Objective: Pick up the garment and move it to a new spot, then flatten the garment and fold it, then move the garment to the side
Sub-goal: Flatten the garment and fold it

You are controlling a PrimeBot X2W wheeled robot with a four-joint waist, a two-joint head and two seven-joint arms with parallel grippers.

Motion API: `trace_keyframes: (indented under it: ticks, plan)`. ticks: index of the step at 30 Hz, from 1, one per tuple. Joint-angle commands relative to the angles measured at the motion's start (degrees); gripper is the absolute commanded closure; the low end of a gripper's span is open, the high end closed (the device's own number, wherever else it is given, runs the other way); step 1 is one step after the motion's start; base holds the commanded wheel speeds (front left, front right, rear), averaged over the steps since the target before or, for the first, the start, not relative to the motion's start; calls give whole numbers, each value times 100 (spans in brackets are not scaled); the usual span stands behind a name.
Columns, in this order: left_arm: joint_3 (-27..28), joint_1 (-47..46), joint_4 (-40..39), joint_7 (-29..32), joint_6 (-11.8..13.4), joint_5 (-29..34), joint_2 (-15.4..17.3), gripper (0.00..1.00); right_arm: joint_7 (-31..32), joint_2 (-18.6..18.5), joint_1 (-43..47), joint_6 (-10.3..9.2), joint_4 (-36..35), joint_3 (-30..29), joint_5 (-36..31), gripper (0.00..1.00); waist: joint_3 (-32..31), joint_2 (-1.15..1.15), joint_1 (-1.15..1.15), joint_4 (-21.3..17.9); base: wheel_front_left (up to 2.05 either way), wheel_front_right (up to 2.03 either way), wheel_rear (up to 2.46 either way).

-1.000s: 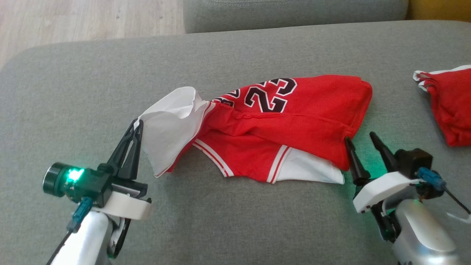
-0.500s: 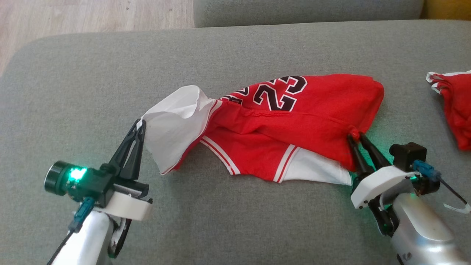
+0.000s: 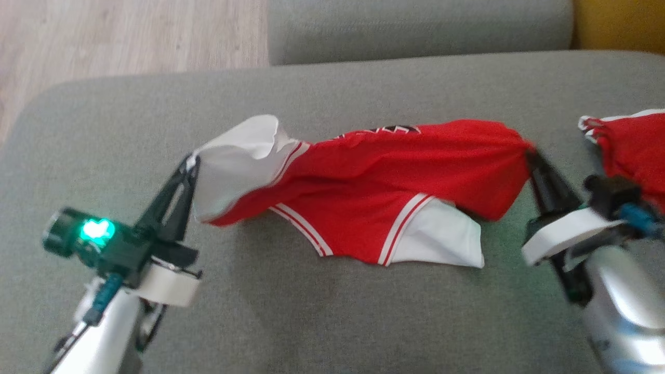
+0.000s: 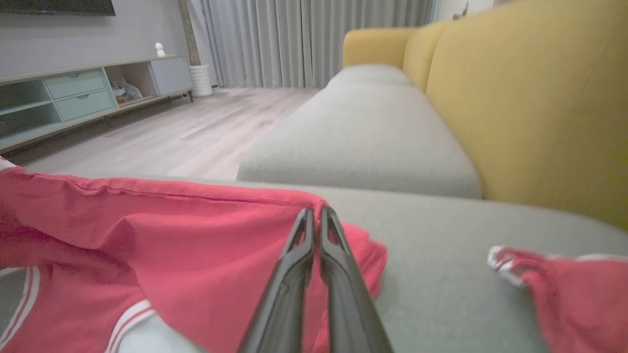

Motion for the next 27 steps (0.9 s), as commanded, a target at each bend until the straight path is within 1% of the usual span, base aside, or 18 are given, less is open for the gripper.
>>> trace_keyframes:
  ticks: [1,5,9,13,15,18,21,23,25,27]
  plan:
    - [337,-447,-292,-53,-9,71,285,100,-37,-175,18,-4,-317,-65,-156,100,-187,0,0,-84,0,0,0]
    - [374,-875,-536,-53,-164,219,638,100,-37,-379,14,-4,-979,-589,-546,100,-468,0,0,-179,0,0,0]
    - [383,-1633,-710,27,-300,287,903,100,-37,-594,-175,-4,-1476,-943,-878,100,-647,0,0,-289,0,0,0]
    - [259,-2501,-883,156,-410,317,1107,100,56,-882,-536,-4,-1955,-982,-1055,100,-766,0,0,-410,0,0,0]
    - [153,-2980,-960,208,-443,407,1257,100,233,-1022,-793,-4,-2254,-928,-1064,100,-780,0,0,-489,0,0,0]
    - [18,-3705,-932,251,-470,418,1366,100,544,-1224,-1197,-4,-2582,-801,-979,100,-755,0,0,-575,0,0,0]
    - [-102,-4324,-667,314,-482,351,1409,100,780,-1426,-1635,-4,-2641,-604,-893,100,-659,0,0,-637,0,0,0]
    - [-227,-4691,-355,340,-487,309,1423,100,898,-1538,-1946,-4,-2519,-427,-833,100,-558,0,0,-654,0,0,0]
    - [-478,-5016,29,370,-490,262,1433,100,1001,-1595,-2257,-4,-2255,-233,-680,100,-422,0,0,-649,0,0,0]
    - [-852,-5356,416,505,-491,163,1468,100,1075,-1653,-2588,-4,-1950,-52,-503,100,-146,0,0,-618,0,0,0]
